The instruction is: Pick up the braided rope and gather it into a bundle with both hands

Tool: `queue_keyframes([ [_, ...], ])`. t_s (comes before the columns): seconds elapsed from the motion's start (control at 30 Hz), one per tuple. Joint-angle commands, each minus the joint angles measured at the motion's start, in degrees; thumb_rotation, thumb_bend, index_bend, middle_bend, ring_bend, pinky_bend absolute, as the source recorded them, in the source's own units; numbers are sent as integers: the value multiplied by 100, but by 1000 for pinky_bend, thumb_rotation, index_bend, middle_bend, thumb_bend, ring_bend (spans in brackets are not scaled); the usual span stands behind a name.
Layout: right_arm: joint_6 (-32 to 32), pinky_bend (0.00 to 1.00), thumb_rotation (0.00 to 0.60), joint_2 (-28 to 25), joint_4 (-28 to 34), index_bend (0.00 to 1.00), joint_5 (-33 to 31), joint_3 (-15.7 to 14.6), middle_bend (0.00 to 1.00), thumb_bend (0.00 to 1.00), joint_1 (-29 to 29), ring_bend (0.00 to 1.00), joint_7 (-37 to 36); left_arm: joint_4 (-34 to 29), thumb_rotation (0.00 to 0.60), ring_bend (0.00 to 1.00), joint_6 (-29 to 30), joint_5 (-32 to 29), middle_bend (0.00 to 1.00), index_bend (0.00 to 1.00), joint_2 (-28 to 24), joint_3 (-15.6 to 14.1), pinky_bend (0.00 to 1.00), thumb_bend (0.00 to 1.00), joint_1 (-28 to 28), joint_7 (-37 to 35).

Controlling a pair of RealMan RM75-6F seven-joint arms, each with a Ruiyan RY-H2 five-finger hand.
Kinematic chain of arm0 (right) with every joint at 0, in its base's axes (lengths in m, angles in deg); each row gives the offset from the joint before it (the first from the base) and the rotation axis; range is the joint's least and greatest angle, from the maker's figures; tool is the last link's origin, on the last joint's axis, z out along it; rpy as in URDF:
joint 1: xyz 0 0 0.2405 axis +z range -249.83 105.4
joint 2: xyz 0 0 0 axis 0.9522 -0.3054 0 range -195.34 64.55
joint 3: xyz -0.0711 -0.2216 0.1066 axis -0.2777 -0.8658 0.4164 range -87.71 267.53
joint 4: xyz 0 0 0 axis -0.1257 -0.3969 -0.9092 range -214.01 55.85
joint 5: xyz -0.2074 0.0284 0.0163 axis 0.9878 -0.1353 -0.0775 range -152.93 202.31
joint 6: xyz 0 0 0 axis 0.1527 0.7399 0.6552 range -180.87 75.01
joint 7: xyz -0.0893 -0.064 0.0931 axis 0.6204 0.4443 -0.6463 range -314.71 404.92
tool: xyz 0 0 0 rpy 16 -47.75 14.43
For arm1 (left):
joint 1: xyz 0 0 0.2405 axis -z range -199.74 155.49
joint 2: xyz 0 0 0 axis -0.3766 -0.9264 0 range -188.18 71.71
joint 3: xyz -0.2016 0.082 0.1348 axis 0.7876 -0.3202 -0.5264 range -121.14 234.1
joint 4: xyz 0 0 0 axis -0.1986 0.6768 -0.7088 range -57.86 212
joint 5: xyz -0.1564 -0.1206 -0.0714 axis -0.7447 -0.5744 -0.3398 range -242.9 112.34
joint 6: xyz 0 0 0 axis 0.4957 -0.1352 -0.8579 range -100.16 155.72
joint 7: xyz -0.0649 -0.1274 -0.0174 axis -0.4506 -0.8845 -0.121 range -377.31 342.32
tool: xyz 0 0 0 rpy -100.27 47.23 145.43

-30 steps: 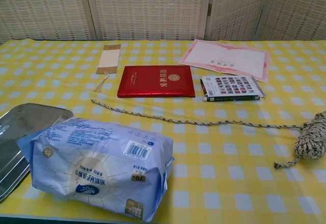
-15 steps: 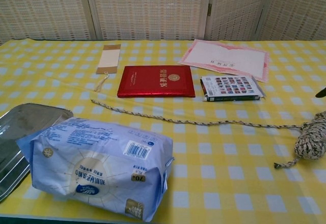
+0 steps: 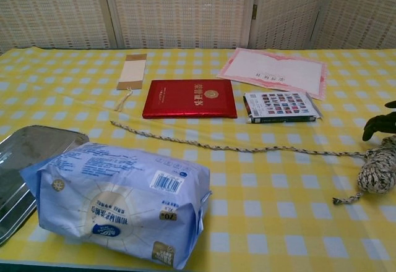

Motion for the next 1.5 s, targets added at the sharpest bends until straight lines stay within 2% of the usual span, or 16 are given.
queue_keyframes([
  [0.03, 106, 20, 600, 92, -123, 329, 69, -43, 259, 335, 21, 266, -114, 17, 600, 0, -5, -24, 0, 57, -3, 5, 0, 222, -4, -22],
  [0.33, 281, 216, 600, 281, -487, 396, 147, -119, 319, 378, 32, 345, -438, 45, 600, 0, -55, -28, 0, 58, -5, -14, 0, 221, 7, -86],
  [0.53, 385, 365, 600, 415, -764, 494, 232, -181, 376, 422, 68, 412, -714, 44, 600, 0, -73, -17, 0, 63, -3, -17, 0, 221, 23, -82],
  [0.7, 379, 408, 600, 529, -973, 557, 292, -236, 411, 463, 129, 451, -893, 38, 600, 0, -111, 13, 0, 67, -10, -9, 0, 221, 69, -71],
  [0.97, 669, 530, 600, 550, -1213, 686, 458, -301, 509, 586, 213, 555, -1370, -14, 600, 0, -117, 295, 0, 93, -102, 59, 0, 221, 259, -90],
  [1.1, 824, 552, 600, 476, -1214, 707, 561, -343, 526, 625, 265, 575, -1480, -20, 600, 0, -183, 566, 3, 124, -167, 134, 0, 221, 488, -92],
  [1.27, 878, 557, 600, 349, -1062, 714, 586, -332, 530, 635, 336, 581, -1429, -24, 600, 29, -405, 904, 82, 225, -172, 304, 5, 225, 937, -315],
  [1.37, 860, 560, 600, 284, -923, 716, 564, -301, 531, 645, 392, 594, -1446, 40, 600, 48, -793, 969, 105, 293, -80, 444, 16, 227, 1349, -447],
  [1.5, 865, 562, 600, 182, -714, 716, 557, -256, 531, 645, 468, 605, -1338, 86, 600, 53, -1472, 937, 110, 326, 128, 631, 19, 232, 1970, -264],
])
